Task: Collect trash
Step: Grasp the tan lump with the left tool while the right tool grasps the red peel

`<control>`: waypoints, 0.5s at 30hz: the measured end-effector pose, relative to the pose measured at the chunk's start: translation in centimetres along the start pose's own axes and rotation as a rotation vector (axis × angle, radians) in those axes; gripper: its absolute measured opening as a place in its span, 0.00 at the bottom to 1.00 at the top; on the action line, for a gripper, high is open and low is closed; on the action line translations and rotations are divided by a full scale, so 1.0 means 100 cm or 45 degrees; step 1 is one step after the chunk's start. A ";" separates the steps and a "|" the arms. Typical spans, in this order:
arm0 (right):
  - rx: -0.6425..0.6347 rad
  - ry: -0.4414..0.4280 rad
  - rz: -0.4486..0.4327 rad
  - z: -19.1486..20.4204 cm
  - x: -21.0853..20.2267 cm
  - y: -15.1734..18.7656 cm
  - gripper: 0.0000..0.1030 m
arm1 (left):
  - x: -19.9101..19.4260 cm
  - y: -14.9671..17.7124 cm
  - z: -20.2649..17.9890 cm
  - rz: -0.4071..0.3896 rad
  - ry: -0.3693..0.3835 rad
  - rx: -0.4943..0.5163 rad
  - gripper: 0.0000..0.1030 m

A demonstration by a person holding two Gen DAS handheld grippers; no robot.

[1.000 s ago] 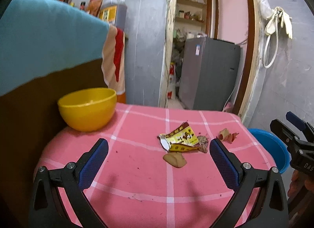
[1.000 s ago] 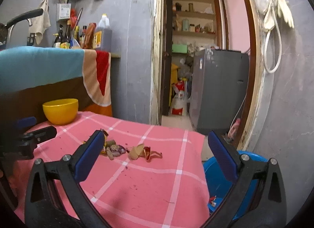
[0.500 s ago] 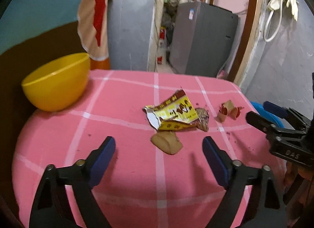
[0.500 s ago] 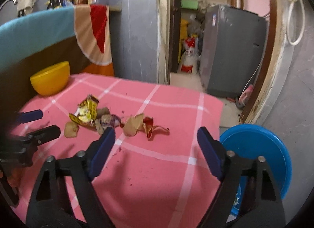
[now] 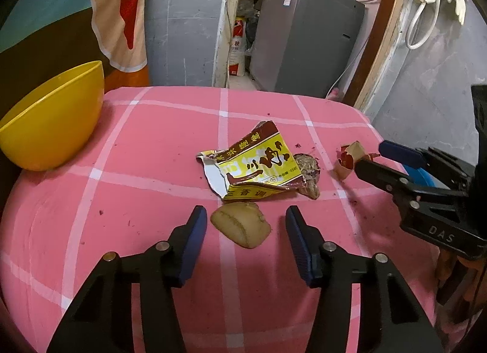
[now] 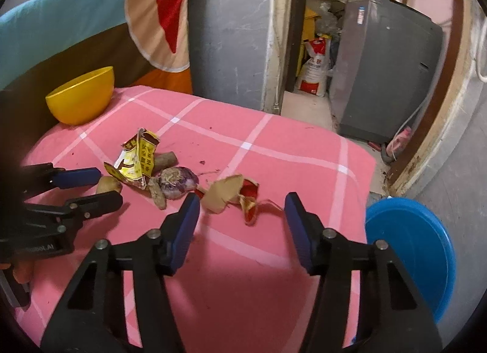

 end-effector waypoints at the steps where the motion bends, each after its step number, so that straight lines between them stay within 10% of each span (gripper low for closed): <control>1: -0.009 -0.002 0.005 0.002 0.002 -0.002 0.52 | 0.000 0.000 0.000 -0.002 -0.001 0.002 0.43; 15: -0.006 -0.131 0.162 0.010 0.028 0.001 0.49 | 0.006 0.002 -0.003 -0.002 -0.020 0.026 0.29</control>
Point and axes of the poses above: each gripper's, at about its wrist camera, not at the fingertips, and x roughly the way its jaws point, z to its left, y to its underside, the point moved 9 cm from there along x, roughly the way its jaws point, and after that the axes turned 6 degrees about z, right-handed, at the moved point
